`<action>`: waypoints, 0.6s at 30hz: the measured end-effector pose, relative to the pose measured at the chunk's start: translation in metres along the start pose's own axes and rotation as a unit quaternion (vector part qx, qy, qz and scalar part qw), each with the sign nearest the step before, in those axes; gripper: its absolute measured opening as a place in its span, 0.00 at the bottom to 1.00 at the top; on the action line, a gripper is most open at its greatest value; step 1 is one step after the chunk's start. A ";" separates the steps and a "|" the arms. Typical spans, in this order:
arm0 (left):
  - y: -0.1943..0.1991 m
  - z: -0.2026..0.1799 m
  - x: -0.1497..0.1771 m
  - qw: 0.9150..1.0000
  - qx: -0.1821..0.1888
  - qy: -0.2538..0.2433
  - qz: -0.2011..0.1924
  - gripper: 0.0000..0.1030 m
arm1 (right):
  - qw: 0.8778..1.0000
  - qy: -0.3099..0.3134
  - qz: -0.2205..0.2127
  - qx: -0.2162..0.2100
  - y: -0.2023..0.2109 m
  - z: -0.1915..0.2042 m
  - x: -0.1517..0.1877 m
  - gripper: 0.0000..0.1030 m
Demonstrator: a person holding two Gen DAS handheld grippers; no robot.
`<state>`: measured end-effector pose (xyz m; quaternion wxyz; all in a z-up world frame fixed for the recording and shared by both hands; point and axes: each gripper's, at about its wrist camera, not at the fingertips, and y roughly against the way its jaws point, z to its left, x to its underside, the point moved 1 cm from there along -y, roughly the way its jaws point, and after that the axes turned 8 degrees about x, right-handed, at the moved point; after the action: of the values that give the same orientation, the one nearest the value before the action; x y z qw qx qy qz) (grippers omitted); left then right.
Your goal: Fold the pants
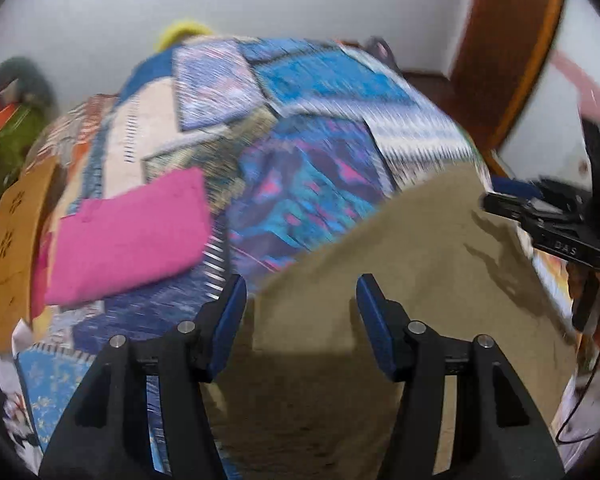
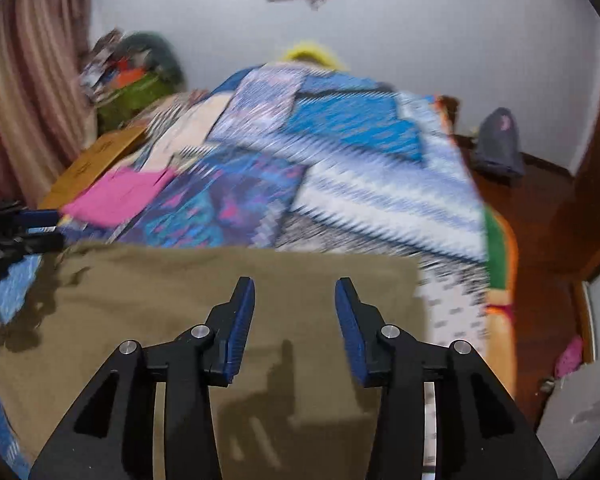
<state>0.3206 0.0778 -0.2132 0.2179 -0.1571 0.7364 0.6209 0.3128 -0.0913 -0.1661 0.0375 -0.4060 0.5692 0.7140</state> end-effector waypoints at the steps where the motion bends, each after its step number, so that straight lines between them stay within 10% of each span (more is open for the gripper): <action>1: -0.009 -0.005 0.003 1.000 0.000 -0.006 0.013 0.56 | 1.000 0.010 0.015 -0.009 -0.008 0.010 0.004 0.37; 18: -0.003 -0.014 0.047 0.995 -0.082 -0.058 0.010 0.55 | 0.995 0.020 0.091 0.046 0.008 -0.016 0.080 0.37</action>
<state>0.2800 0.0652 -0.2383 0.2401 -0.1307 0.6707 0.6895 0.2638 -0.1399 -0.2102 -0.0204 -0.3642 0.6366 0.6795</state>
